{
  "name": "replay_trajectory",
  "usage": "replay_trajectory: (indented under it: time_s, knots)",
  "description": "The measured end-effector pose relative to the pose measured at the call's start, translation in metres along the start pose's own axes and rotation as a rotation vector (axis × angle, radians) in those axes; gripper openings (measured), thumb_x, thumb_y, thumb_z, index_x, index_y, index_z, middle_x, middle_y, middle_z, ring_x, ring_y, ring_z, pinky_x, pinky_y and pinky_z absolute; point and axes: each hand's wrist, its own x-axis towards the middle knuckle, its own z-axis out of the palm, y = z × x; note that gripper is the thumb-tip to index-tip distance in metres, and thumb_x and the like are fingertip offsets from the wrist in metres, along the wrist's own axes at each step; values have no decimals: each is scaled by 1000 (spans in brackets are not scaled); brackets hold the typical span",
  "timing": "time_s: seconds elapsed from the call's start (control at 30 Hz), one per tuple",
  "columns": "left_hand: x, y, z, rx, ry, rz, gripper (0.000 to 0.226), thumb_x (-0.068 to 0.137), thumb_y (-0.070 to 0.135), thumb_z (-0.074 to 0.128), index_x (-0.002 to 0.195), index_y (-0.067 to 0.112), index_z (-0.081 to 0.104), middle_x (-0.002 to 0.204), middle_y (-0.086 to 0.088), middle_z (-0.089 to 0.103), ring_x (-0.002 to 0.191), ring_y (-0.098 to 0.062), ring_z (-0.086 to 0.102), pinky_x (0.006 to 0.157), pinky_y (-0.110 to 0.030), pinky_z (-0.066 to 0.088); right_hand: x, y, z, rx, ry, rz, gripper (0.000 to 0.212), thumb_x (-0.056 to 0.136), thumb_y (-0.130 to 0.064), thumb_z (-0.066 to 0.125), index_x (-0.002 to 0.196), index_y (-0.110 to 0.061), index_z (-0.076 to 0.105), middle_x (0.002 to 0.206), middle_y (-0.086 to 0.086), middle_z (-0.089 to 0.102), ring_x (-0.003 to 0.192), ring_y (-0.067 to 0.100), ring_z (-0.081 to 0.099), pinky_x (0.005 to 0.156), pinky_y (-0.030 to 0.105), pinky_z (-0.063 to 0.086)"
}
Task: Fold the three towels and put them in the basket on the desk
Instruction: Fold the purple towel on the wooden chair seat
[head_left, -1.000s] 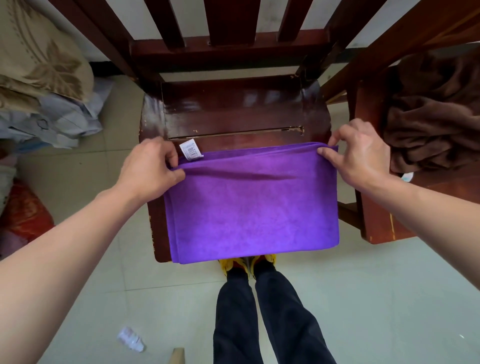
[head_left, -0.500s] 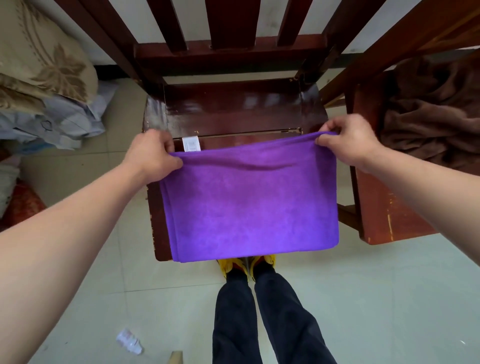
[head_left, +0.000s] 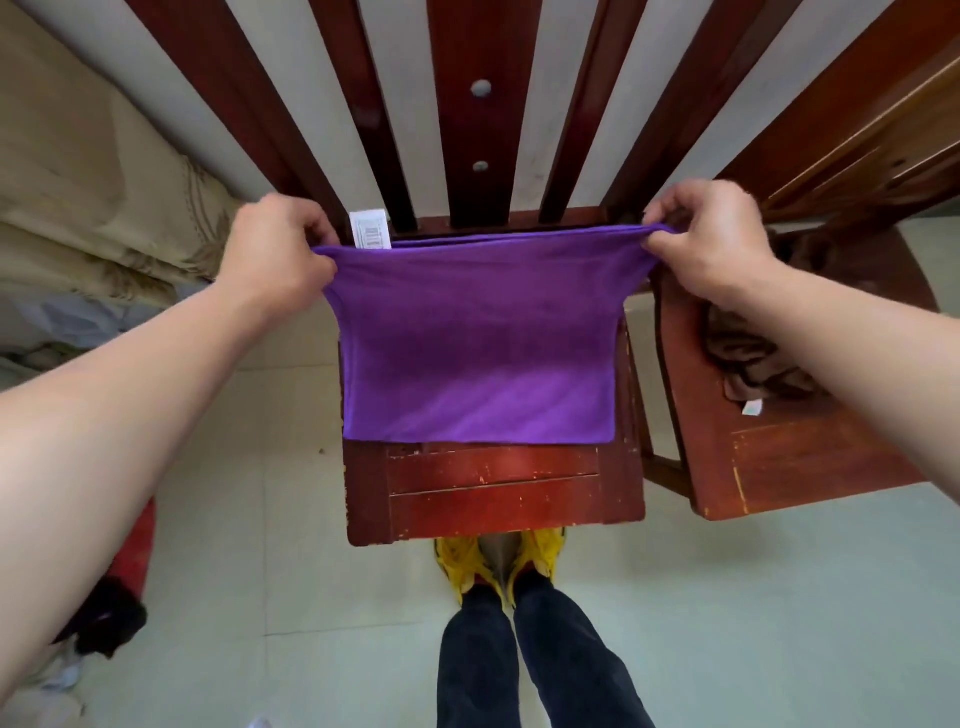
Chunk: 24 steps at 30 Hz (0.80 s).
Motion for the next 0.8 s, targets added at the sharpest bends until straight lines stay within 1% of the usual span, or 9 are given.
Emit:
replay_trajectory:
  time_s: [0.13,0.2,0.27,0.37,0.47,0.57,0.67,0.73,0.8]
  knots:
    - [-31,-9,11,137,-35,162,8,71,2,61,76,8,64,83,-14,54,83,-39,56,67,-41,44,-32,14,3,-189,-34,-177,13,79,-12,65,84,-24,65,88,1,62,87,25,59,70,34,43]
    - [-50,-18,30,206,-68,205,5,74,5,62,78,6,64,87,-16,52,89,-38,54,65,-42,43,-51,32,18,-303,-67,-319,13,77,-11,65,87,-20,66,93,4,60,93,28,57,68,36,45]
    - [-65,-29,47,269,-95,228,9,73,4,63,82,7,65,88,-14,51,93,-37,54,63,-42,45,-67,49,32,-383,-99,-419,15,75,-10,66,87,-18,66,93,4,58,96,30,56,61,37,47]
    - [-86,-47,82,351,-178,241,16,70,1,64,85,8,64,88,-12,55,91,-37,55,60,-43,47,-88,73,60,-453,-154,-512,14,73,-9,69,85,-15,66,87,5,57,89,31,56,52,33,43]
    - [-105,-60,111,398,-252,223,17,69,-1,65,84,5,61,85,-14,55,87,-38,55,57,-42,46,-101,92,83,-496,-184,-584,8,75,-10,68,82,-14,66,82,6,57,81,32,56,52,29,35]
    - [-116,-70,134,421,-273,195,20,67,-3,66,84,4,60,82,-16,55,84,-39,56,54,-41,44,-109,108,103,-504,-225,-591,8,78,-10,60,82,-12,67,79,8,55,77,33,54,51,29,32]
    - [-125,-76,148,466,-319,153,25,68,-3,65,91,4,60,87,-16,55,87,-39,55,58,-42,44,-118,116,118,-544,-343,-542,13,77,-7,67,88,-12,71,82,8,57,80,33,56,50,33,44]
    - [-129,-78,150,487,-364,136,29,67,-3,66,95,4,60,90,-17,55,87,-39,55,60,-43,44,-121,112,120,-550,-493,-454,23,80,-13,63,101,-16,71,94,6,58,91,31,57,59,37,51]
    - [-129,-78,147,512,-401,146,28,66,-1,66,93,4,60,90,-18,53,85,-39,54,63,-44,44,-118,107,114,-541,-619,-380,30,83,-23,59,112,-23,68,105,2,59,104,26,57,70,37,52]
